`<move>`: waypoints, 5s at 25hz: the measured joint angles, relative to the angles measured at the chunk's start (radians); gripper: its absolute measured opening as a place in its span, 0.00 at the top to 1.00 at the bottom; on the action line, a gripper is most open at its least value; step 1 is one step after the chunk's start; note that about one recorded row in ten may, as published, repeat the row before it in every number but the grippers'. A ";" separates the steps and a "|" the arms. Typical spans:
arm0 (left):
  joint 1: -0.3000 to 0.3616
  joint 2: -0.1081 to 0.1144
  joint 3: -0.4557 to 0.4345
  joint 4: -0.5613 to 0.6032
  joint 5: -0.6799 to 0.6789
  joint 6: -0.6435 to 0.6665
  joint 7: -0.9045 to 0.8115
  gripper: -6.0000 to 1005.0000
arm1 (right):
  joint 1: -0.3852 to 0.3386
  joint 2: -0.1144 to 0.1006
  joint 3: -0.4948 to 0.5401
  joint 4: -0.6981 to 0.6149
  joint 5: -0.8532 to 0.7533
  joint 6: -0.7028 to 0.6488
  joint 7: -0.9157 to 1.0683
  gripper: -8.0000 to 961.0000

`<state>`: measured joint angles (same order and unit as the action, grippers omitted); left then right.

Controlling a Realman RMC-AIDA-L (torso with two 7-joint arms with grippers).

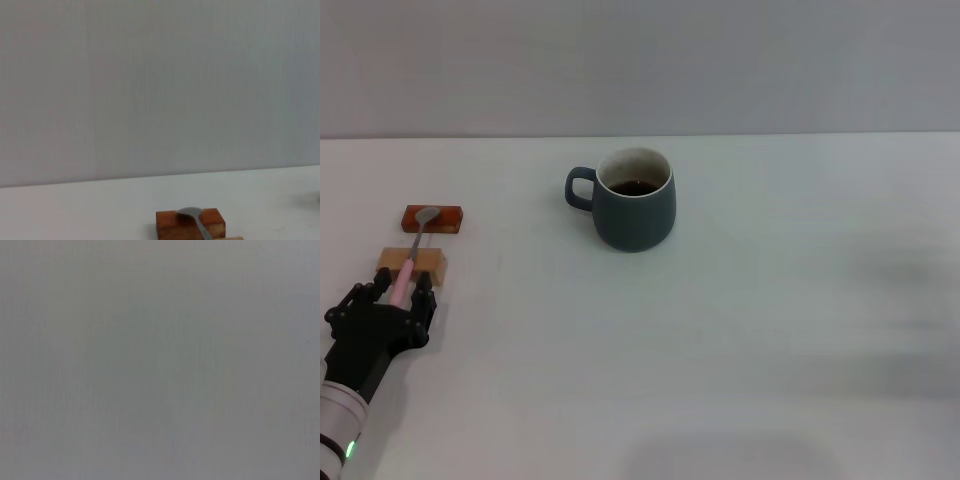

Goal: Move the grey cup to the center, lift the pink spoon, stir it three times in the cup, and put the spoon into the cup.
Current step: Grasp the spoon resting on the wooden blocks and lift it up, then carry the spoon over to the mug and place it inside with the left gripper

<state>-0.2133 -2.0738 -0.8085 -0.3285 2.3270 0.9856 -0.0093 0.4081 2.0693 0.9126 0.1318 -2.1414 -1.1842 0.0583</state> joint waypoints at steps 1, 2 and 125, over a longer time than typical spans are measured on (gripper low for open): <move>0.000 0.000 -0.001 -0.001 0.000 -0.008 0.000 0.52 | 0.000 0.000 0.000 -0.001 0.000 0.000 0.000 0.99; 0.000 0.000 -0.001 -0.001 0.000 -0.008 0.000 0.53 | 0.000 0.000 0.000 -0.001 0.000 0.000 0.000 0.99; 0.107 0.021 -0.581 -1.576 0.301 -1.679 0.700 0.81 | -0.102 0.005 0.050 0.004 0.010 -0.062 0.002 0.99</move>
<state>-0.1060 -2.0532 -1.3892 -1.9041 2.6285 -0.6931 0.6909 0.3061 2.0739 0.9623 0.1362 -2.1318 -1.2463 0.0599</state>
